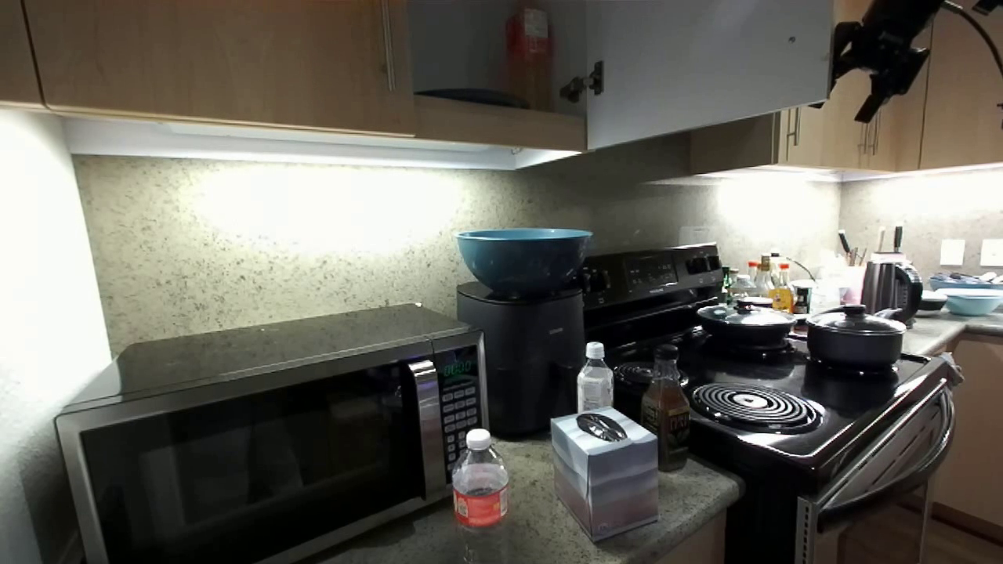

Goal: Close the drawer

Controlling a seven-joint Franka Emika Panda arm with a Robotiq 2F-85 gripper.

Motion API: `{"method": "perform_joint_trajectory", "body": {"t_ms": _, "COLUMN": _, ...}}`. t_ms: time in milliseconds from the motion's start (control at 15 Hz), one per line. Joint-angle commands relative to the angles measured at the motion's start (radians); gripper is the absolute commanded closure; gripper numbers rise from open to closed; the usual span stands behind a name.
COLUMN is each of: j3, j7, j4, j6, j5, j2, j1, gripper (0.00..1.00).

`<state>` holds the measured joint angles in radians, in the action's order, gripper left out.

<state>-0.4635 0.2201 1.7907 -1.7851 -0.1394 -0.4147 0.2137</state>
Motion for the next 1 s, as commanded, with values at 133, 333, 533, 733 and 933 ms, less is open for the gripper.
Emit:
{"method": "perform_joint_trajectory", "body": {"t_ms": 133, "j3": 0.032, "j7": 0.098, "j4": -0.023, "j6": 0.108, "j5": -0.099, "j2": -0.015, "j1": -0.054, "gripper": 0.00}}
{"method": "perform_joint_trajectory", "body": {"t_ms": 333, "j3": 0.066, "j7": 0.120, "j4": -0.058, "j6": 0.216, "j5": -0.131, "j2": -0.002, "j1": -0.100, "gripper": 0.00}}
{"method": "perform_joint_trajectory", "body": {"t_ms": 533, "j3": 0.094, "j7": 0.136, "j4": -0.091, "j6": 0.292, "j5": -0.151, "j2": 0.011, "j1": -0.133, "gripper": 0.00}}
{"method": "perform_joint_trajectory", "body": {"t_ms": 733, "j3": 0.092, "j7": 0.138, "j4": -0.119, "j6": 0.338, "j5": -0.172, "j2": 0.028, "j1": -0.142, "gripper": 0.00}}
{"method": "perform_joint_trajectory", "body": {"t_ms": 933, "j3": 0.080, "j7": 0.129, "j4": -0.135, "j6": 0.352, "j5": -0.183, "j2": 0.038, "j1": -0.128, "gripper": 0.00}}
